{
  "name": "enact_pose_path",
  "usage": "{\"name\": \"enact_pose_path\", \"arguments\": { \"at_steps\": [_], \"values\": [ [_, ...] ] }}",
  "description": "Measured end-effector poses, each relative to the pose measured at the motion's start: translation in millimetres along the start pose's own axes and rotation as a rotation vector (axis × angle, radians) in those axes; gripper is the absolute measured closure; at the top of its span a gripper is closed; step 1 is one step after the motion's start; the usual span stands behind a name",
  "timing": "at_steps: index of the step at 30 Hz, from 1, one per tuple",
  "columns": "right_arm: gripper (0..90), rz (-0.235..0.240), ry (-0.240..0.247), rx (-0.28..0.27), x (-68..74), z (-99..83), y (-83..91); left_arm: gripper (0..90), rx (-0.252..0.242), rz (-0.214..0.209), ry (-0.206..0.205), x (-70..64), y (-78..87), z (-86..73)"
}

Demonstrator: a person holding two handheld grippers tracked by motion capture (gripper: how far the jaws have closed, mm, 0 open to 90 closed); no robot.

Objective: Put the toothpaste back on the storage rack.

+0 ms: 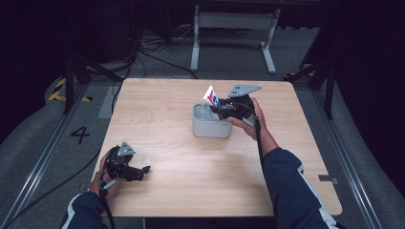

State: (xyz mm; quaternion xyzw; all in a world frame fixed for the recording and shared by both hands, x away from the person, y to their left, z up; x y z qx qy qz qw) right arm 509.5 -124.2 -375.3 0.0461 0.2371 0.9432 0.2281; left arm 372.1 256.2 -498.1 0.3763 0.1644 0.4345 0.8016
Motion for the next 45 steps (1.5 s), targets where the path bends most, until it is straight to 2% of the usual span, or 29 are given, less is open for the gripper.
{"name": "enact_pose_path", "arguments": {
  "at_steps": [8, 22, 35, 45],
  "values": [
    [62.1, 0.003, 0.016, 0.033, 0.5, -6.1, 4.5, 0.0, 0.001, -0.001, -0.002, 0.1, 0.1, 0.0],
    [60.8, -0.007, 0.013, 0.102, -2.6, -16.8, 6.2, 0.0, 0.002, -0.001, -0.003, 0.2, 0.1, 0.0],
    [59.8, -0.004, 0.007, 0.112, -2.6, -18.0, 9.9, 0.0, 0.002, 0.0, -0.003, 0.2, 0.1, 0.0],
    [57.6, 0.008, 0.027, 0.129, 3.0, -18.2, 12.1, 0.0, 0.002, 0.0, -0.003, 0.1, 0.1, 0.0]
  ]
}}
Point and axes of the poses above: each handheld gripper's, and its own axes: y roughly backward along the jaws, z roughly out of its top, x roughly to its left, the point moved 2 cm from there along -y, roughly forward along the jaws, and after that the axes turned 5 degrees about z, right-handed, at the moved point
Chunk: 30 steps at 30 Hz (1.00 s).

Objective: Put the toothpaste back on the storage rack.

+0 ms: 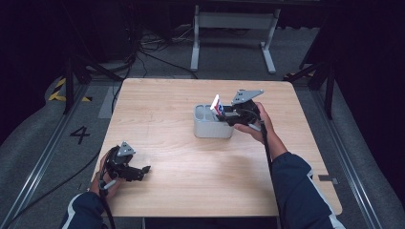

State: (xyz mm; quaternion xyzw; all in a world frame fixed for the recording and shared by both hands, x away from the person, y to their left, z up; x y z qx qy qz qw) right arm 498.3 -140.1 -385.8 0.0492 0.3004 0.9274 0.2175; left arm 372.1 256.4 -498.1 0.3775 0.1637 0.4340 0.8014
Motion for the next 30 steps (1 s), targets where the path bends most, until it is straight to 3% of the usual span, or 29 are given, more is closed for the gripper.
{"name": "enact_pose_path", "arguments": {
  "at_steps": [15, 30],
  "values": [
    [50.8, -0.013, -0.002, -0.016, 2.9, 0.9, 13.1, 0.0, 0.0, 0.0, 0.0, 0.0, 0.0, 0.0],
    [37.0, -0.08, 0.046, 0.055, 8.5, -2.0, 32.4, 0.0, 0.0, -0.001, 0.0, 0.1, 0.0, 0.0]
  ]
}}
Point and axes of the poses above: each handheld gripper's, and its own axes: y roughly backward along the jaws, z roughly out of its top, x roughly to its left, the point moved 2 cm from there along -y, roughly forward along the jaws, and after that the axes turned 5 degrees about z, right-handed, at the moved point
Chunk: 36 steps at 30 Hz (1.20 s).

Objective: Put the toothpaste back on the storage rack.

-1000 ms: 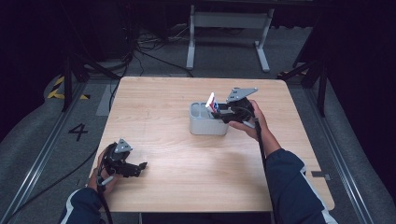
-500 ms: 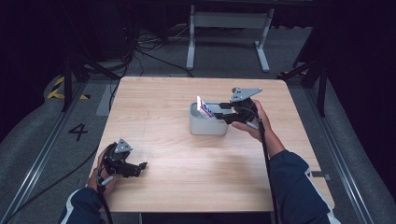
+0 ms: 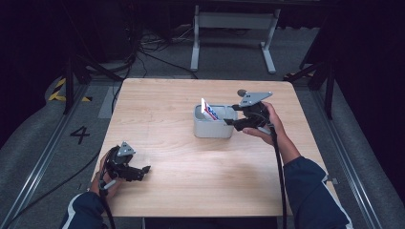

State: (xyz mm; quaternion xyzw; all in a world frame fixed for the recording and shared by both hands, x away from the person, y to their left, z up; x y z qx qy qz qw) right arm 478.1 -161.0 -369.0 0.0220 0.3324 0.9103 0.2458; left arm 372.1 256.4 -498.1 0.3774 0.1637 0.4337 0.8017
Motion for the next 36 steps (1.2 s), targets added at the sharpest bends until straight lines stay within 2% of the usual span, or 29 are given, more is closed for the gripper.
{"name": "enact_pose_path", "arguments": {
  "at_steps": [17, 29, 36],
  "values": [
    [31.6, -0.075, 0.02, 0.04, 2.3, -15.9, 24.6, 0.0, 0.0, 0.002, 0.001, -0.1, 0.0, 0.0],
    [30.6, -0.1, 0.02, 0.041, 4.3, -29.2, 43.8, 0.0, 0.0, 0.002, 0.001, -0.1, 0.0, 0.0],
    [29.4, -0.119, 0.02, 0.069, 5.3, -44.1, 51.0, 0.0, 0.0, 0.003, 0.001, -0.2, 0.0, 0.0]
  ]
}}
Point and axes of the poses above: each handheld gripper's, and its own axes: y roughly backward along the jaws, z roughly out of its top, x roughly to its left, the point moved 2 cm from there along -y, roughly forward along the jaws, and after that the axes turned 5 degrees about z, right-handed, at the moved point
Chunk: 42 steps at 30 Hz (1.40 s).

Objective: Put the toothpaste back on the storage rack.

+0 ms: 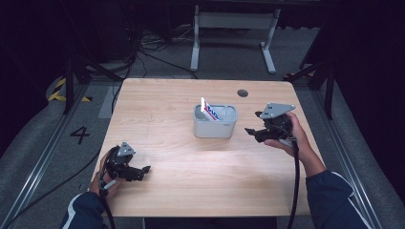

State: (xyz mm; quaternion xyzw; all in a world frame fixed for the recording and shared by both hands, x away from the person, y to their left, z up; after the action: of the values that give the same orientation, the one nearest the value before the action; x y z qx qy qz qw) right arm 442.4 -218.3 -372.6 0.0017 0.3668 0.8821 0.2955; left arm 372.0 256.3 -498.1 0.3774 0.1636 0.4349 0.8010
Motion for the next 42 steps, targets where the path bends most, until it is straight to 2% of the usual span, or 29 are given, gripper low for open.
{"name": "enact_pose_path", "arguments": {
  "at_steps": [14, 26, 31, 36, 42],
  "values": [
    [27.8, -0.025, -0.021, 0.055, 3.9, -32.4, 7.5, 0.0, 0.0, 0.0, 0.0, 0.0, 0.0, 0.0],
    [26.9, -0.032, -0.046, 0.065, 10.3, -64.4, 14.0, 0.0, 0.0, 0.0, 0.0, 0.0, 0.0, 0.0],
    [26.4, -0.034, -0.064, 0.071, 12.0, -77.3, 16.8, 0.0, 0.0, 0.0, 0.001, -0.1, 0.0, 0.0],
    [26.0, -0.035, -0.102, 0.059, 14.0, -95.9, 23.2, 0.0, 0.0, 0.0, 0.001, 0.0, 0.0, 0.0],
    [24.2, -0.049, -0.145, 0.07, 16.7, -120.4, 26.9, 0.0, 0.0, 0.0, 0.0, 0.0, 0.0, 0.0]
  ]
}}
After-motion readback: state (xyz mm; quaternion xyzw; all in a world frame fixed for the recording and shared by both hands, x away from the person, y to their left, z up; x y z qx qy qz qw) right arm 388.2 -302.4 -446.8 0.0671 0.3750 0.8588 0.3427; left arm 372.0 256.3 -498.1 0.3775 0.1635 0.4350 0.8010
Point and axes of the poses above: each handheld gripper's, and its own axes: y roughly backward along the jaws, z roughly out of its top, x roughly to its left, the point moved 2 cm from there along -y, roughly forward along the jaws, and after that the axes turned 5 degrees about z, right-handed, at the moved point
